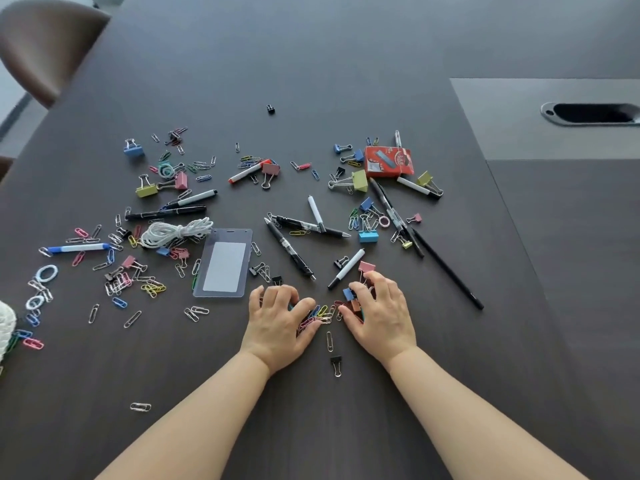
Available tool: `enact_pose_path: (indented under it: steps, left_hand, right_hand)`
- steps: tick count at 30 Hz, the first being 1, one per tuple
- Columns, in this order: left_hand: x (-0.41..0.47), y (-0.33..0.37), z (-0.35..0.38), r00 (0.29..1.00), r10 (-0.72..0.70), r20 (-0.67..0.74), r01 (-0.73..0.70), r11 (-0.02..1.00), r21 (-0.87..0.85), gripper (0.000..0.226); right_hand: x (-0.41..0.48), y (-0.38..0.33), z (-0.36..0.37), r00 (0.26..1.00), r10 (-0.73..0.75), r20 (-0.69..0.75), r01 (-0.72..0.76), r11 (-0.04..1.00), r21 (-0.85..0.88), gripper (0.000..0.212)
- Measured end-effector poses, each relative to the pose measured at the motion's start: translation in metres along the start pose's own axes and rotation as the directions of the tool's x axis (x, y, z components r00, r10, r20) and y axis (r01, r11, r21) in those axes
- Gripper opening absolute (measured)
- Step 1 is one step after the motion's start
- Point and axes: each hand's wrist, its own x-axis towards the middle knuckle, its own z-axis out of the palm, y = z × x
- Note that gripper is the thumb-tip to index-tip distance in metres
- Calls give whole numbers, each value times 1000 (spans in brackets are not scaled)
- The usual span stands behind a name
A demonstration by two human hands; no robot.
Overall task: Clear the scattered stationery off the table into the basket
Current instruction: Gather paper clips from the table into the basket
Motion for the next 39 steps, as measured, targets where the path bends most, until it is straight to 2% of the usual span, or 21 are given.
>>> enact_pose_path:
  steps: [6,15,21,24,30,34,39]
  left_hand:
    - [2,-1,-2,1000,30,3,-30,1000,-11,28]
    - [-3,-1,-3,994,56,-95,-60,998,-37,30]
    - [-4,-7,-8,992,-30,-122,1,973,-230,36]
    - [-7,-11,-14,993,-62,-100,34,966,-255,38]
    - [-13,-31,-38,994,-85,-66,61,951,-304,38]
    - [-20,-54,-73,983,-145,-115,92,923,-375,39]
    - [-38,-107,-137,944,-217,-248,117,925,-363,35]
  right_hand:
    - [1,-1,2,992,-80,-96,77,996,-35,33]
    - [-7,-7,1,988,57,-143,-65,996,-52,33]
    - [-5,-10,-4,995,43,-87,-51,995,-86,28]
    - [-6,-12,-8,995,96,-36,-97,995,-29,42]
    - [1,-26,-14,929,331,165,-348,934,85,18]
    - [9,-58,-30,931,351,100,-365,880,304,14]
    - [42,-142,-60,954,299,-20,-242,811,532,11]
